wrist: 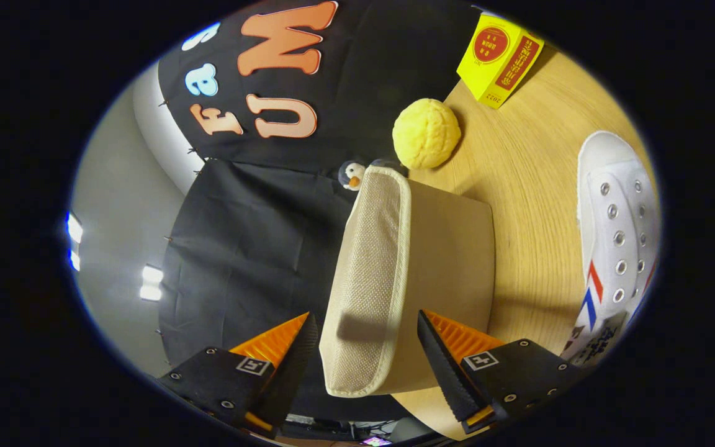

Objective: Open the storage box then place both shoes into the box .Put the left shoe in first, then the right shoe, with the right side of both shoes facing outward in a uniform manner.

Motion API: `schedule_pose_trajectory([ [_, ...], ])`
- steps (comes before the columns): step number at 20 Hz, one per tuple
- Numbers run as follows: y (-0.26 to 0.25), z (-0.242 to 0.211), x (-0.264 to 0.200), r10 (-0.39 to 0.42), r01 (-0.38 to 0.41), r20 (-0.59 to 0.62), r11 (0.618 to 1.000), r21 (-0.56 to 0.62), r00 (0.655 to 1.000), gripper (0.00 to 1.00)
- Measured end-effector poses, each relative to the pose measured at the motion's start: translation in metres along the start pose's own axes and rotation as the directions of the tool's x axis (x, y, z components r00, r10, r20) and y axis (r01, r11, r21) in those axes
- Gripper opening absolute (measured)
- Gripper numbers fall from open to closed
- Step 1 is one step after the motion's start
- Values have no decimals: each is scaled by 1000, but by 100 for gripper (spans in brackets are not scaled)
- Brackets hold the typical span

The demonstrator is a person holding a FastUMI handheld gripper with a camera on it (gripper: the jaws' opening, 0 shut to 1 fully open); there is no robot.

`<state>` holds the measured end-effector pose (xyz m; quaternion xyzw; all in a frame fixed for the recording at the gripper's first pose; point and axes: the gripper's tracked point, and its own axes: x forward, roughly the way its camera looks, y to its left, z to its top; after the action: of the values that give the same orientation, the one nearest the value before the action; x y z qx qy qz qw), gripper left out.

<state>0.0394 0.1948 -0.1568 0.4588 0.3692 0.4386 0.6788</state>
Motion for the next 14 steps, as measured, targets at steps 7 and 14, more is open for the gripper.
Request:
schedule_pose_trajectory([
  [7,15,12,-18,30,-30,21,999,32,999,75],
  [14,44,29,-32,-5,9,107,999,-35,994,1],
])
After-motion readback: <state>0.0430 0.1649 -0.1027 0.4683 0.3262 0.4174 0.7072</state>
